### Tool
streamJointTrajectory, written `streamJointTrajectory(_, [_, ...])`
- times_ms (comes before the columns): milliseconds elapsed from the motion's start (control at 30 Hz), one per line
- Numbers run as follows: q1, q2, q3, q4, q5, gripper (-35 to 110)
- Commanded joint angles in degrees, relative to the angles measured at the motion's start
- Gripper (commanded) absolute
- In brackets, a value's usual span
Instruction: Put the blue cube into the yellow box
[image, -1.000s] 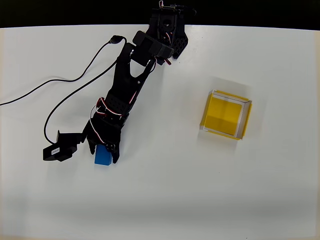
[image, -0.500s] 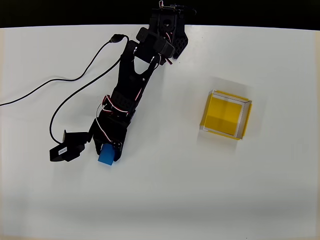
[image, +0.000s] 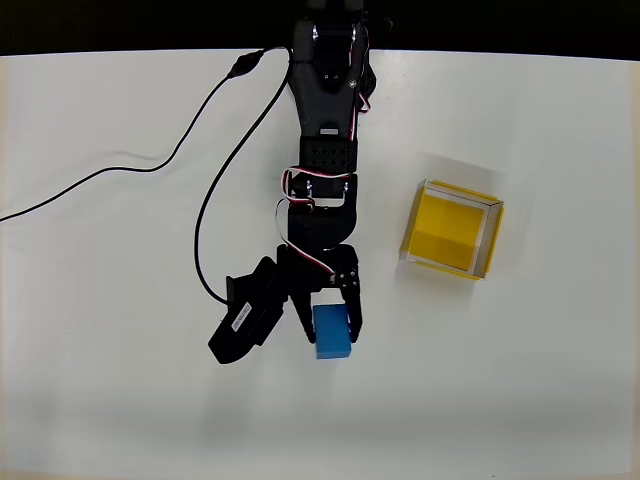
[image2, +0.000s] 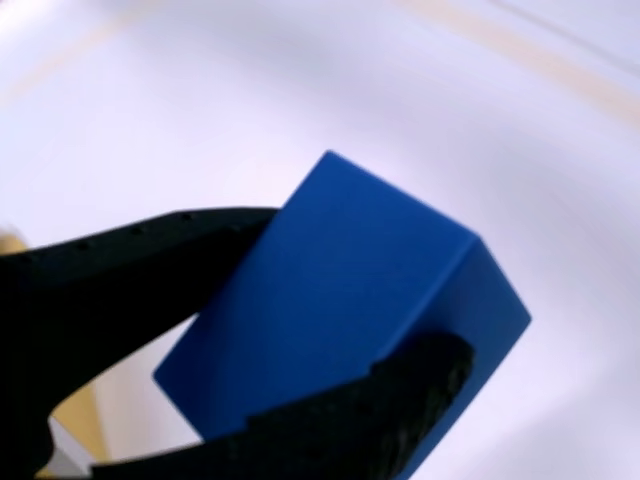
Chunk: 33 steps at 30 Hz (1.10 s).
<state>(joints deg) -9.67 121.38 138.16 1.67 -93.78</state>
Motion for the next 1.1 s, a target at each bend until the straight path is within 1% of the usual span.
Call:
streamJointTrajectory(0, [-9.05,11.78,0.97,1.41,1.85,17])
streamJointTrajectory(233, [-22.85,17.40,6.06,3.60,9.32,18])
streamJointTrajectory(367, [-28.56,18.37,5.89,5.45,13.97,18])
streamJointTrajectory(567, [-32.52,18.98,4.57,10.90,20.83,19])
streamJointTrajectory(700, [-34.89,20.39,2.64,19.60,26.37,19])
streamJointTrajectory(767, [-35.86,19.95,2.37,21.88,27.95,19])
streamJointTrajectory(933, [-36.56,17.58,3.43,25.58,30.67,19])
streamJointTrajectory(1067, [-36.83,15.47,5.19,25.31,31.55,19])
